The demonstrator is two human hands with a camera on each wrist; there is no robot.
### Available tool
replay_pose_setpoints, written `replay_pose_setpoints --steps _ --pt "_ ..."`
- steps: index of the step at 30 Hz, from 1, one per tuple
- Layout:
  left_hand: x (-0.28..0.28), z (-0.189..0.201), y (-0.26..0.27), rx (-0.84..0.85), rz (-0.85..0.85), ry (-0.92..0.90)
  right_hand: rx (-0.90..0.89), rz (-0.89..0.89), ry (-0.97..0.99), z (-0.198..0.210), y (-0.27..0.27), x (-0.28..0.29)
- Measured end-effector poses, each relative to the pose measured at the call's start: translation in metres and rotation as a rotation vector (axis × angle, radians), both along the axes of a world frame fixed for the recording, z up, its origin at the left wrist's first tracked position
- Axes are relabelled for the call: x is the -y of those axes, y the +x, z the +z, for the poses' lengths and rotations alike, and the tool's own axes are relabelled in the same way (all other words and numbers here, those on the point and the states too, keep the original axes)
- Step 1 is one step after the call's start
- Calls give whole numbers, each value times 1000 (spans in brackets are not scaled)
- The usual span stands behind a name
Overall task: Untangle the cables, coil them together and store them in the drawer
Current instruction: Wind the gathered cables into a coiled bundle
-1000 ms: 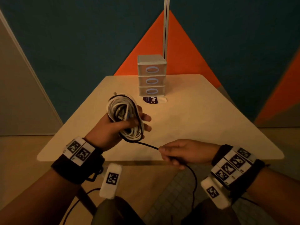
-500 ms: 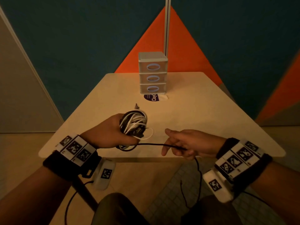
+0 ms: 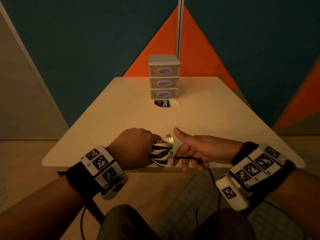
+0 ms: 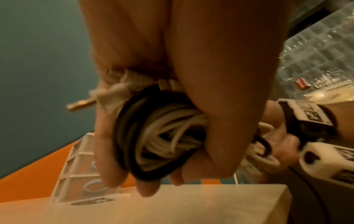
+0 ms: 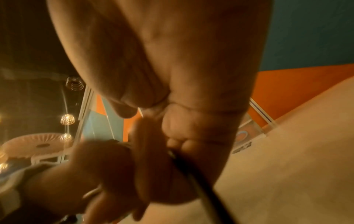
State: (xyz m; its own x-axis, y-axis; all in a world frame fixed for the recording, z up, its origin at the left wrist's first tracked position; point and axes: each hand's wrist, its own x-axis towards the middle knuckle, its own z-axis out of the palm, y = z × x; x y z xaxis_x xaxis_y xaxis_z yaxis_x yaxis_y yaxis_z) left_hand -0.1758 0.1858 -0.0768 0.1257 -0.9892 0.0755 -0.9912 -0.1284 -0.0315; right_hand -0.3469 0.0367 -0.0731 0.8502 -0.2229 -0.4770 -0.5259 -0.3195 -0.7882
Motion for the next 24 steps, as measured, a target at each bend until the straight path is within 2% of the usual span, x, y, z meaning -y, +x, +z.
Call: replay_pose_setpoints --steps 4,8,12,19,24 --pt "1 1 -9 125 9 93 35 50 -250 3 3 -4" --pt "6 7 -22 203 6 211 99 193 -540 12 15 -18" --pt "9 10 -30 218 6 265 40 287 -763 14 30 -23" --pt "10 8 -38 223 14 271 -61 326 -837 7 41 -32" --pt "14 3 -34 153 125 305 -12 202 -859 -6 44 -36"
